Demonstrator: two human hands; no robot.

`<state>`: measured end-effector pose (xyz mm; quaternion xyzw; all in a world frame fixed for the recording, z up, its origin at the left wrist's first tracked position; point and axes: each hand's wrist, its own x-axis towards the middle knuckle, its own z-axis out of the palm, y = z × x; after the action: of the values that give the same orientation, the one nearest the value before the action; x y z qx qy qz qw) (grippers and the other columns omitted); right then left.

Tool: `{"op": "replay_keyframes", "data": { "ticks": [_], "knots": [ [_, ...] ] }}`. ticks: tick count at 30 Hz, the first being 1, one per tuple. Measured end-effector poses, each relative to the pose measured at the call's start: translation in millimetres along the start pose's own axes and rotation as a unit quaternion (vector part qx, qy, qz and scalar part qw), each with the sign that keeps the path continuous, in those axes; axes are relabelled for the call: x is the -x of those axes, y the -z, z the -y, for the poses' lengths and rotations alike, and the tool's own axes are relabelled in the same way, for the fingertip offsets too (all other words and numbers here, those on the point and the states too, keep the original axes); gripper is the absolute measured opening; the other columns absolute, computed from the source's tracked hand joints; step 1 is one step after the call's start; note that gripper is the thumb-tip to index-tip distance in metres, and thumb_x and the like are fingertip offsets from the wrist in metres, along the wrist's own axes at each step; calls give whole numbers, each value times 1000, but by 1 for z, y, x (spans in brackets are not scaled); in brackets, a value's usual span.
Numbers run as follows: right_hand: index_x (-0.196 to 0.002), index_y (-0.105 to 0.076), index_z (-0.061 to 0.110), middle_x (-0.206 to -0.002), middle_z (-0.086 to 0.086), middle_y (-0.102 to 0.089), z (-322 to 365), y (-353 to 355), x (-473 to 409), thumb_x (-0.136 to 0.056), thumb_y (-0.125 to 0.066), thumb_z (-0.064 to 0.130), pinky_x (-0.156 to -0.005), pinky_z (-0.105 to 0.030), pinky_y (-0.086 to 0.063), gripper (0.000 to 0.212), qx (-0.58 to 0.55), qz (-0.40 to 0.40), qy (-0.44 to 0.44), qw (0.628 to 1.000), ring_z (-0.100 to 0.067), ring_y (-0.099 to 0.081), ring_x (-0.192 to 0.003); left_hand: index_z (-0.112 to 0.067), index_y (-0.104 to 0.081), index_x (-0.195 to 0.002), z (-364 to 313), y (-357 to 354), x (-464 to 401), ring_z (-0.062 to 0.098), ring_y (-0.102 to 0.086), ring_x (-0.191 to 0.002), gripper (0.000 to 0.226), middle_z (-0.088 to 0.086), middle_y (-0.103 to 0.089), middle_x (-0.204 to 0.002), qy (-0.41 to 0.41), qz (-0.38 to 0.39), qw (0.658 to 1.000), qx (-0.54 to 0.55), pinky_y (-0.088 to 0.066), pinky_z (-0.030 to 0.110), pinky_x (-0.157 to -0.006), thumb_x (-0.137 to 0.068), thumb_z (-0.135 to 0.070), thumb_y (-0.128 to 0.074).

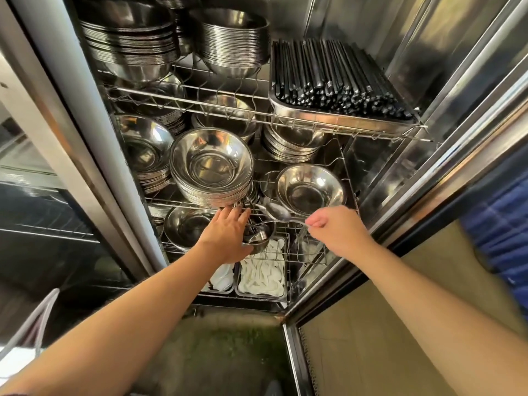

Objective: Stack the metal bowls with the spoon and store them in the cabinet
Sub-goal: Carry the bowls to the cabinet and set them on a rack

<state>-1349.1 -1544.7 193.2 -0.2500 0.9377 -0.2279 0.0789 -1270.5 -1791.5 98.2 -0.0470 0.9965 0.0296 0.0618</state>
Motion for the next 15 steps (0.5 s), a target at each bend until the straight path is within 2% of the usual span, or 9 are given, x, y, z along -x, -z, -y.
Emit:
{"op": "replay_keyframes", "data": {
  "ticks": [3,6,9,12,15],
  "knots": [
    [-103,-80,22,-94,9,-76,-7,-13,23,-89,-70,13,-70,-5,-42,20,-5,39,-30,999,7,-64,-81,-15,-3,-163,0,1,1,35,-10,-155,101,13,-14,-169,-2,2,1000,-3,-9,47,-127,-91,-65,-53],
    [-104,-81,18,-100,4,-78,-19,-32,32,-89,-69,11,-85,-22,-55,20,1,60,-76,995,-7,-70,-91,-14,-4,-163,-1,2,1,36,-10,-155,100,14,-14,-169,-3,4,1000,-7,-10,48,-127,-91,-64,-53],
    [-106,-80,17,-106,1,-78,-28,-53,23,-90,-67,10,-92,-30,-56,22,18,62,-117,991,-14,-70,-100,-14,-4,-163,-1,3,2,36,-11,-155,100,13,-13,-170,-3,-2,1000,-18,-12,48,-127,-92,-64,-53],
    [-105,-81,18,-108,2,-77,-28,-71,1,-90,-67,12,-92,-32,-56,20,35,55,-129,990,-18,-69,-104,-14,-5,-163,0,4,3,37,-11,-155,98,13,-12,-170,-1,-1,1000,-16,-12,48,-126,-92,-63,-52],
    [-94,-83,18,-99,-2,-78,-22,-86,-26,-90,-66,13,-83,-29,-55,17,51,54,-130,989,-24,-70,-99,-16,-3,-163,-1,5,3,37,-9,-155,97,13,-10,-170,-1,0,1000,-10,-10,48,-127,-94,-63,-51]
  ]
}}
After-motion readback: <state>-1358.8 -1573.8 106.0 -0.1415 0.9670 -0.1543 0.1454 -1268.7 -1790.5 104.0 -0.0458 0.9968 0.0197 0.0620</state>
